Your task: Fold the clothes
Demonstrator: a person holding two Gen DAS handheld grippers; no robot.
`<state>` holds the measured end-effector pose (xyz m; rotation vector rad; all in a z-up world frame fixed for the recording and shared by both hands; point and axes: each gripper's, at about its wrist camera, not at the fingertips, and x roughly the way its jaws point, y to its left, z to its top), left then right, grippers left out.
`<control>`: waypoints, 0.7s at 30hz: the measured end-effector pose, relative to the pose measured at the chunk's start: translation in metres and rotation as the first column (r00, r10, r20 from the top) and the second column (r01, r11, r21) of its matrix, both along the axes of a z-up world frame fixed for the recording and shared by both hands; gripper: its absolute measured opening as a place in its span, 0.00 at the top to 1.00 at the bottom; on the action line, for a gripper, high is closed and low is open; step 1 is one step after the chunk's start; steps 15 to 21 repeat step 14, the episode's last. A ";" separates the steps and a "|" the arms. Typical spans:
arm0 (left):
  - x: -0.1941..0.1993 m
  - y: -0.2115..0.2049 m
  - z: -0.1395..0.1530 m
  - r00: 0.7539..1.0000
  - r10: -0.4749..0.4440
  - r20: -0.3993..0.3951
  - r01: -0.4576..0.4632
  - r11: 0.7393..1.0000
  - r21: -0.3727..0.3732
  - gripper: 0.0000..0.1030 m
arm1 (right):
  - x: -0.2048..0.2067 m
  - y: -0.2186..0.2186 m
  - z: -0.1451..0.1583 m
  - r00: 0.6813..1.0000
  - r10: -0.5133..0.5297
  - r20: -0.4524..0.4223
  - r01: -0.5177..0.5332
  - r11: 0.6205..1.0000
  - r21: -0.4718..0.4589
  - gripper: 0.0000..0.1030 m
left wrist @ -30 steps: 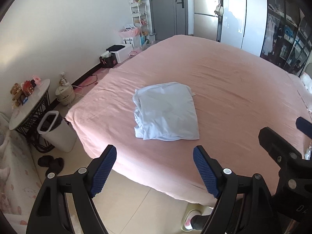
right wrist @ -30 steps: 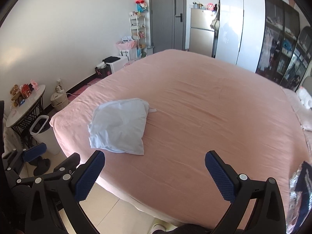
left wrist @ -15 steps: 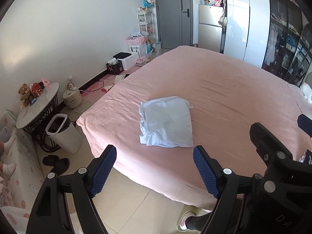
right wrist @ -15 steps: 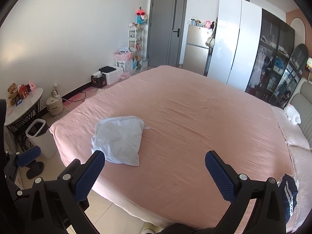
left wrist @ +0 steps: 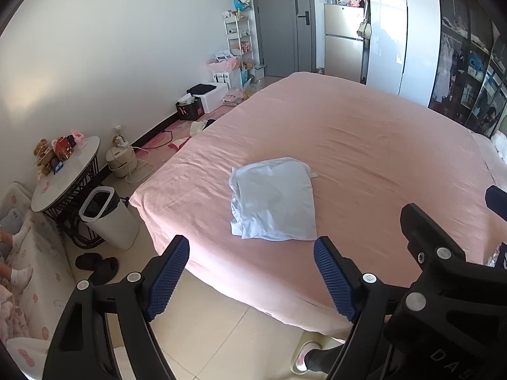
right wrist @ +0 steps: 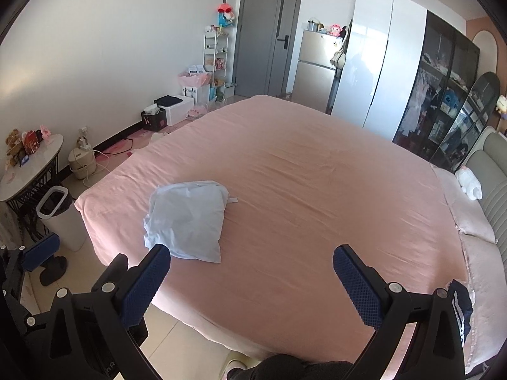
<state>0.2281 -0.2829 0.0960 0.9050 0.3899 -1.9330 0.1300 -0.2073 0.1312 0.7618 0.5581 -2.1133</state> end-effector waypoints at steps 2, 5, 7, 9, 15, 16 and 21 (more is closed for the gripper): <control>-0.001 -0.002 -0.003 1.000 0.004 0.011 -0.004 1.000 0.009 0.22 | -0.001 -0.003 -0.002 1.000 -0.001 -0.001 0.001 1.000 0.015 0.00; -0.004 -0.005 -0.009 1.000 0.006 0.028 -0.006 1.000 0.023 0.22 | -0.003 -0.007 -0.007 1.000 -0.006 0.008 0.006 0.999 0.037 0.00; -0.005 -0.007 -0.012 0.999 0.002 0.036 -0.004 1.000 0.031 0.22 | -0.004 -0.009 -0.009 1.000 -0.007 0.013 0.007 0.999 0.047 0.00; -0.007 -0.008 -0.014 0.999 -0.002 0.043 0.000 0.999 0.038 0.22 | -0.004 -0.011 -0.012 1.000 -0.008 0.017 0.007 0.998 0.056 0.00; -0.012 -0.010 -0.021 0.998 -0.019 0.061 0.016 0.998 0.058 0.22 | -0.003 -0.015 -0.017 1.000 0.006 0.027 -0.008 0.998 0.070 0.00; -0.012 -0.010 -0.021 0.998 -0.019 0.061 0.016 0.998 0.058 0.22 | -0.003 -0.015 -0.017 1.000 0.006 0.027 -0.008 0.998 0.070 0.00; -0.012 -0.010 -0.021 0.998 -0.019 0.061 0.016 0.998 0.058 0.22 | -0.003 -0.015 -0.017 1.000 0.006 0.027 -0.008 0.998 0.070 0.00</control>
